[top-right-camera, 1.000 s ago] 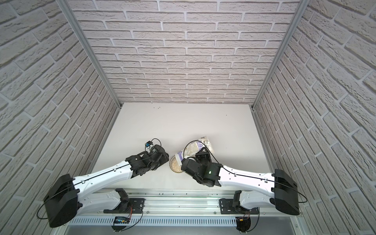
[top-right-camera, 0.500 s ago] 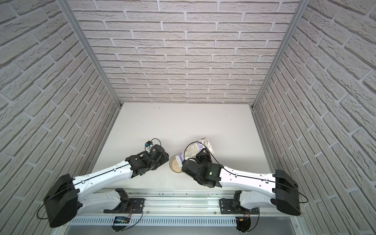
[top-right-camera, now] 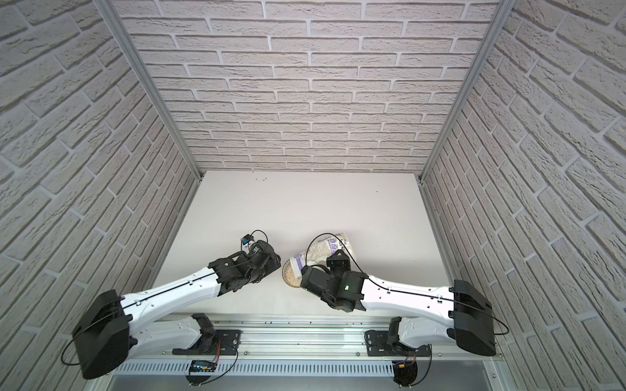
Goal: Pour the oats into the breakfast bowl
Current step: Pour the oats into the bowl.
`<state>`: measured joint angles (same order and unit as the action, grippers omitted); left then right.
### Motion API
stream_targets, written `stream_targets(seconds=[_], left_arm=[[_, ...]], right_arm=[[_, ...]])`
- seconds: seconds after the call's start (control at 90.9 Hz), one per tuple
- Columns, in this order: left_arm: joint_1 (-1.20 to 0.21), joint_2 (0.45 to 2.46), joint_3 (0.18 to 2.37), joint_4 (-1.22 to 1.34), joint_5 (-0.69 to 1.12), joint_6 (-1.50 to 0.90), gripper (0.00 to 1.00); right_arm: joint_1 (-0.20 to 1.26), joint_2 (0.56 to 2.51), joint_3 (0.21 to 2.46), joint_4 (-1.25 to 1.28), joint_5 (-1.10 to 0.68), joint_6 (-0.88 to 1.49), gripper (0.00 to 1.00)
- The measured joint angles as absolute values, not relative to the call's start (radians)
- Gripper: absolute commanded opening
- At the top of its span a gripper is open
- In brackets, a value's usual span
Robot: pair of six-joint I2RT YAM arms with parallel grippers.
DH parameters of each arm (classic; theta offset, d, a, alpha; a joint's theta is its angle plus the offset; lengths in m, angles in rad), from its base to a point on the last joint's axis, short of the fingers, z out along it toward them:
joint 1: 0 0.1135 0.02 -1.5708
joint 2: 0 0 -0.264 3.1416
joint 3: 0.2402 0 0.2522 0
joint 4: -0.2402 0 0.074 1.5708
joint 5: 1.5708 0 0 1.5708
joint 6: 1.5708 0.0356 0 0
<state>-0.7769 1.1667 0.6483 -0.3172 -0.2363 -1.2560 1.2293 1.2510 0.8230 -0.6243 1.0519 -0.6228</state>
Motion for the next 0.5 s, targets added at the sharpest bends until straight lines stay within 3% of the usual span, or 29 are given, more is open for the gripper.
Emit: stream_targets(seconds=[0.495], left_arm=[[-0.766,1.116,0.649,-0.359,-0.247,-1.255,0.6]], right_arm=[[1.164,1.202,0.795,-0.701,0.904,-0.399,0.03]])
